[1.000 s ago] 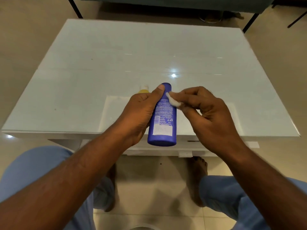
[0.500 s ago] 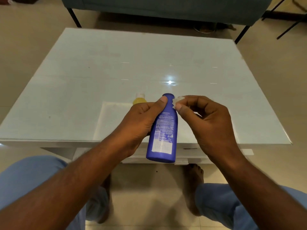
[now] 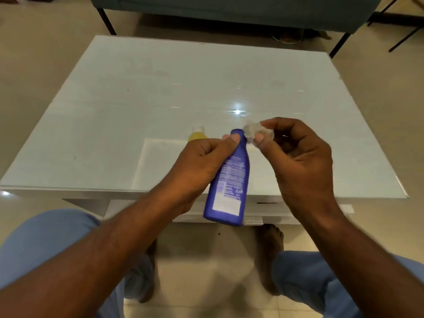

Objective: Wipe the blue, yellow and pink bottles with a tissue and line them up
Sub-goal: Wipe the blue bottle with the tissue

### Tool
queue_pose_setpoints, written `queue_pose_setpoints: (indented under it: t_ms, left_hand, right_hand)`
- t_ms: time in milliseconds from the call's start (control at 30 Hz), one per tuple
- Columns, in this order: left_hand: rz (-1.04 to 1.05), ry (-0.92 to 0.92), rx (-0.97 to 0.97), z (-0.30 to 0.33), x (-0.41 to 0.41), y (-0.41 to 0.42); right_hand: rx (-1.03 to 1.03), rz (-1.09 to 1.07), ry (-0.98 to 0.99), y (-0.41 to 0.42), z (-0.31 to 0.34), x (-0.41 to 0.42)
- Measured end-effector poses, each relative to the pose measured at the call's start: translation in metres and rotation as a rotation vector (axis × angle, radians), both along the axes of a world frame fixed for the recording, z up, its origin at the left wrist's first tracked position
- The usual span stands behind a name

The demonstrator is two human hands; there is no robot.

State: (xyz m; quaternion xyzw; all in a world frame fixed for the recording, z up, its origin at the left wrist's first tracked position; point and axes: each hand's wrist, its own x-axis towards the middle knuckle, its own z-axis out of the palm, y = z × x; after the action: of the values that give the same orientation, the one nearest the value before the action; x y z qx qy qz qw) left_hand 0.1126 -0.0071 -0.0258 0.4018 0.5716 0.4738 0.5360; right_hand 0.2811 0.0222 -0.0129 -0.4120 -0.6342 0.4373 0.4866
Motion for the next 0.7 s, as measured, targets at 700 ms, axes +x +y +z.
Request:
queue_pose_setpoints:
  t_ms: [700]
  left_hand:
    - [-0.044,0.701,0.463,-0.013,-0.006,0.000]
  right_hand:
    - [0.260,-0.031,-0.217,0.000,-0.010,0.007]
